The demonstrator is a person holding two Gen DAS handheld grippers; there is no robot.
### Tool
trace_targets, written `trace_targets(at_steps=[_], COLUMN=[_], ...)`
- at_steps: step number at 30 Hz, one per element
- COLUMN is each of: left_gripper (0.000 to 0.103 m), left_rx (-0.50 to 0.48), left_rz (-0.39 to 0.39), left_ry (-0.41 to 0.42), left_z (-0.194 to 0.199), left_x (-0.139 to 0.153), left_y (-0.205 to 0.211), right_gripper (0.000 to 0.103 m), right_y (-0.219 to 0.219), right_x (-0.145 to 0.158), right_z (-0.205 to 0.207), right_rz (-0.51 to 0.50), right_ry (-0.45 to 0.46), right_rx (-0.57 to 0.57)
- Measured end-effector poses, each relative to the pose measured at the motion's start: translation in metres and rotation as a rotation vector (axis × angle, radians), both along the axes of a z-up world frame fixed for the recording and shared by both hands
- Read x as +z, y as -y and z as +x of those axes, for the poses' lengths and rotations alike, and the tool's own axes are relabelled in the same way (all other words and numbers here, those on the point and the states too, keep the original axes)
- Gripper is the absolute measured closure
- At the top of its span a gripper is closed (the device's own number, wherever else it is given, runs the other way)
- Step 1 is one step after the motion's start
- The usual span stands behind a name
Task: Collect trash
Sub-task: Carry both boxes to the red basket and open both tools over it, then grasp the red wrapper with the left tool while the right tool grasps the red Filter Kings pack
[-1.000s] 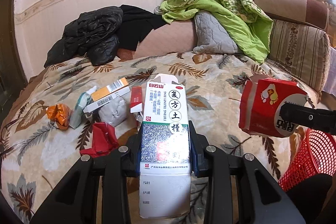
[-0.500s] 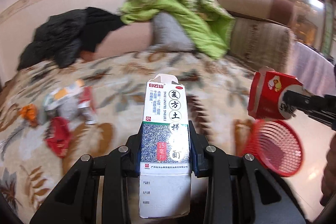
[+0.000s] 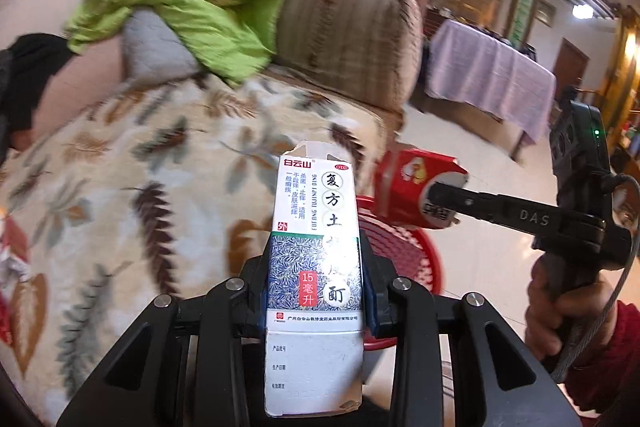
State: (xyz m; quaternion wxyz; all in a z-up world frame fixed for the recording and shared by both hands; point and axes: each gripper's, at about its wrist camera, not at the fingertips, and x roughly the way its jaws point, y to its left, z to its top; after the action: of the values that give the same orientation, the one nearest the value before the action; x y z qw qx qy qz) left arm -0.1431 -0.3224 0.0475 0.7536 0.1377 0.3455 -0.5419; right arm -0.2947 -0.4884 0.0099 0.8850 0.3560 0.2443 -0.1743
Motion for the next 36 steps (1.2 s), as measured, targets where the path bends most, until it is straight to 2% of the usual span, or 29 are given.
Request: trace_targets(at_steps=[4, 5, 6, 8, 15, 21, 27, 31, 32, 34, 36], left_gripper=[0.07, 0.067, 0.056, 0.047, 0.046, 0.043, 0.043, 0.04, 0.038, 0.033, 0.024], left_rx=[-0.046, -0.051, -0.049, -0.033, 0.022, 0.111, 0.276, 0.457, 0.517, 0.624, 0.742], left_rz=[0.077, 0.095, 0.107, 0.125, 0.069, 0.055, 0.058, 0.072, 0.079, 0.106, 0.151], left_ry=[-0.057, -0.069, -0.075, -0.095, -0.069, -0.013, 0.018, 0.051, 0.059, 0.096, 0.133], left_z=[-0.009, -0.008, -0.009, -0.005, 0.008, 0.033, 0.079, 0.12, 0.131, 0.148, 0.167], left_x=[-0.022, -0.028, -0.031, -0.037, -0.011, 0.0, -0.004, -0.01, -0.012, -0.016, -0.024], left_y=[0.027, 0.031, 0.035, 0.04, 0.026, -0.019, -0.094, -0.156, -0.174, -0.203, -0.233], right_gripper=[0.095, 0.095, 0.091, 0.065, 0.065, 0.064, 0.057, 0.051, 0.045, 0.04, 0.039], right_y=[0.009, 0.012, 0.015, 0.02, 0.018, -0.012, -0.063, -0.101, -0.11, -0.129, -0.148], right_x=[-0.013, -0.019, -0.023, -0.028, -0.012, 0.001, 0.017, 0.023, 0.024, 0.023, 0.02], right_z=[-0.001, 0.001, 0.001, 0.0, -0.002, 0.034, 0.1, 0.149, 0.162, 0.187, 0.212], right_rz=[0.026, 0.042, 0.054, 0.073, 0.012, -0.004, -0.04, -0.077, -0.083, -0.093, -0.101], right_ry=[-0.032, -0.052, -0.063, -0.081, -0.042, -0.027, -0.022, -0.028, -0.03, -0.041, -0.054], right_rx=[0.006, 0.008, 0.009, 0.001, 0.019, 0.112, 0.266, 0.373, 0.398, 0.446, 0.499])
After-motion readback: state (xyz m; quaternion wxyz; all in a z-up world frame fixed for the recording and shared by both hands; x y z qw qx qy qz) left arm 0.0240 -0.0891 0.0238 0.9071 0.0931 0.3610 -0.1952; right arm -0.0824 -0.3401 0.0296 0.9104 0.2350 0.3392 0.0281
